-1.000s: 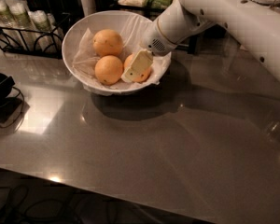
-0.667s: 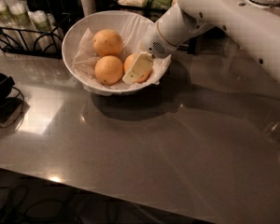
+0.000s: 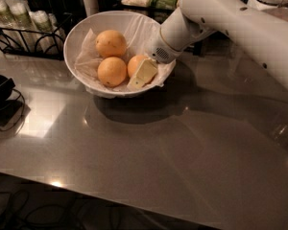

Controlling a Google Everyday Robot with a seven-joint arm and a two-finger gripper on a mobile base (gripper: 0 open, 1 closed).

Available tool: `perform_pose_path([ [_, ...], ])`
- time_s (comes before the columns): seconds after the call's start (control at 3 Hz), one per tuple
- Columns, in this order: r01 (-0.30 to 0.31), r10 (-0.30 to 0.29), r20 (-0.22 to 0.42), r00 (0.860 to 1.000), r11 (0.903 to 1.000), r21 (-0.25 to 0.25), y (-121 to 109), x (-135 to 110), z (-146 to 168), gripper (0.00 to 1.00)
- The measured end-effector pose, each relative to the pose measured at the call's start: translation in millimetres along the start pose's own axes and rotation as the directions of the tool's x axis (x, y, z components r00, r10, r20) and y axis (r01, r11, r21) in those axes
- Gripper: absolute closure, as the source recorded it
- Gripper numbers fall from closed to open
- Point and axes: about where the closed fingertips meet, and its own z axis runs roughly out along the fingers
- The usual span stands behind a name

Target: Pick orange from white bowl

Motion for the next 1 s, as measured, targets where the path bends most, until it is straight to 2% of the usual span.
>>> perform_pose_path([
  [0.33, 0.004, -0.004, -0.003, 1.000, 1.0000, -0.001, -1.6, -1.2, 5.4, 0.12],
  [1.0, -0.007, 0.007, -0.010, 1.000, 1.0000, -0.002, -2.7, -0.5, 16.7, 0.54],
])
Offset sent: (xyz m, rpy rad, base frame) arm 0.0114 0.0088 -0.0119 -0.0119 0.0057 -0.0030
